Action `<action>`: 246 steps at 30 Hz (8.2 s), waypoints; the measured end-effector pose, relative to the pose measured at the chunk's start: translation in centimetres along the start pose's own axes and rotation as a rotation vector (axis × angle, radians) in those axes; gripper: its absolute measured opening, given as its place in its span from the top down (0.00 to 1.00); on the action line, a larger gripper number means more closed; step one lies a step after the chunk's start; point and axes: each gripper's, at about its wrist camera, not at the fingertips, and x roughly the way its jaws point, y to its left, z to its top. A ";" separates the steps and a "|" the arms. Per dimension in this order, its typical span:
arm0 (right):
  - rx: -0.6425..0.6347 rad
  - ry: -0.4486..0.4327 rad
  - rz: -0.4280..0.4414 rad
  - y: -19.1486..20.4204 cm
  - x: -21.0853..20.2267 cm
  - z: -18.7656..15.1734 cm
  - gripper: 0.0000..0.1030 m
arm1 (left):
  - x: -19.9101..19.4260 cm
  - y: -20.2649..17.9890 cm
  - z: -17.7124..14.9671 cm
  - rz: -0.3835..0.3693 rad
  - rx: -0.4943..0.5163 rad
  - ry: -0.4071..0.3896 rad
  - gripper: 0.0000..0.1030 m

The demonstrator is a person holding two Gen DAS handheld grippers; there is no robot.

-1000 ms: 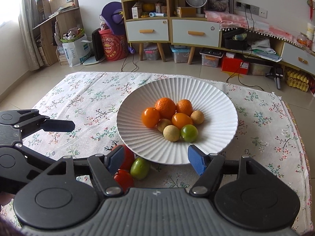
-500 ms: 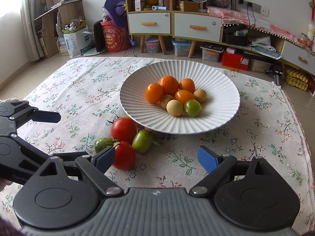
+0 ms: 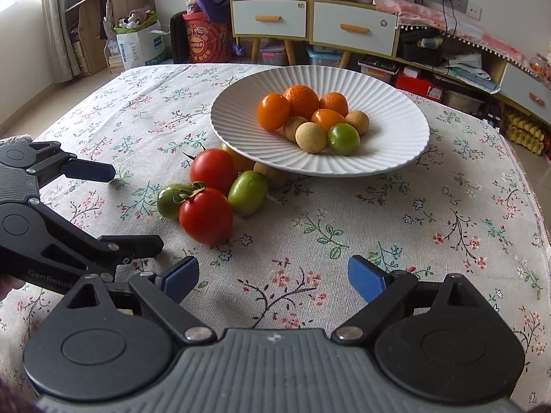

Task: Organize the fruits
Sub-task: 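Withdraw both open tools from the bowl toward the remaining tomatoes, then grasp a red tomato with the right tool while the left tool grasps a dark green tomato, then carry the red tomato and dark green tomato up over the white bowl, then lower both tomatoes into the bowl and open both tools, then withdraw both open tools from the bowl toward the remaining tomatoes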

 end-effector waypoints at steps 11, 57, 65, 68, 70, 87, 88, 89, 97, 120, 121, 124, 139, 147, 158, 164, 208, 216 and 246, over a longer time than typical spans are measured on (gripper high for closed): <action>-0.036 -0.015 -0.013 -0.2 -0.1 -1.3 0.05 | 0.7 -1.0 1.2 -0.033 0.026 -0.043 0.25; -0.031 -0.038 0.044 4.6 1.7 2.2 0.62 | -2.3 3.0 -0.9 -0.043 -0.023 -0.026 0.75; -0.026 -0.040 0.062 4.2 1.6 2.1 0.67 | -2.2 2.9 -0.8 -0.049 -0.028 -0.024 0.75; -0.025 -0.040 0.070 4.2 1.4 2.1 0.67 | -2.2 3.0 -0.8 -0.052 -0.031 -0.024 0.75; -0.023 -0.039 0.076 4.2 1.3 2.1 0.67 | -2.3 3.0 -0.8 -0.054 -0.034 -0.024 0.75; -0.012 -0.065 0.092 3.5 -0.2 2.6 0.67 | -2.6 1.9 0.6 -0.081 -0.024 -0.047 0.75; -0.011 -0.068 0.092 3.5 -0.4 2.6 0.67 | -2.6 1.7 0.8 -0.083 -0.023 -0.050 0.75; -0.009 -0.072 0.092 3.4 -0.5 2.7 0.67 | -2.6 1.7 0.9 -0.084 -0.022 -0.052 0.75; 0.002 -0.097 0.083 2.4 -1.3 3.3 0.67 | -2.6 0.7 2.1 -0.090 -0.007 -0.072 0.75; 0.158 -0.154 -0.032 -6.2 -0.2 6.5 0.67 | 0.0 -2.8 8.0 -0.093 0.006 -0.134 0.75; 0.161 -0.152 -0.035 -6.5 0.0 6.7 0.67 | 0.4 -2.8 8.2 -0.093 -0.001 -0.130 0.75; 0.174 -0.141 -0.035 -7.1 0.8 7.0 0.67 | 1.6 -3.0 8.8 -0.094 -0.025 -0.109 0.75; 0.157 -0.122 -0.050 -7.2 1.7 6.9 0.67 | 3.4 -3.7 9.0 -0.050 0.016 -0.067 0.74; 0.139 -0.132 -0.058 -7.0 1.3 7.0 0.62 | 2.8 -3.4 9.3 -0.033 0.026 -0.082 0.70; 0.127 -0.148 -0.031 -6.3 0.0 6.6 0.44 | 0.6 -2.6 9.0 -0.029 0.030 -0.098 0.47; 0.102 -0.156 -0.004 -5.3 -0.9 6.4 0.40 | -0.6 -2.3 8.4 -0.029 0.035 -0.089 0.38; 0.111 -0.080 0.004 -2.1 0.3 0.9 0.09 | 0.3 0.5 0.9 0.047 -0.011 0.032 0.02; 0.142 -0.066 0.030 -1.7 1.0 1.4 0.17 | 0.4 0.1 0.9 0.045 0.007 0.018 0.02; 0.068 -0.045 0.077 -1.0 0.7 2.5 0.76 | 1.2 -0.7 2.2 0.096 0.001 -0.046 0.03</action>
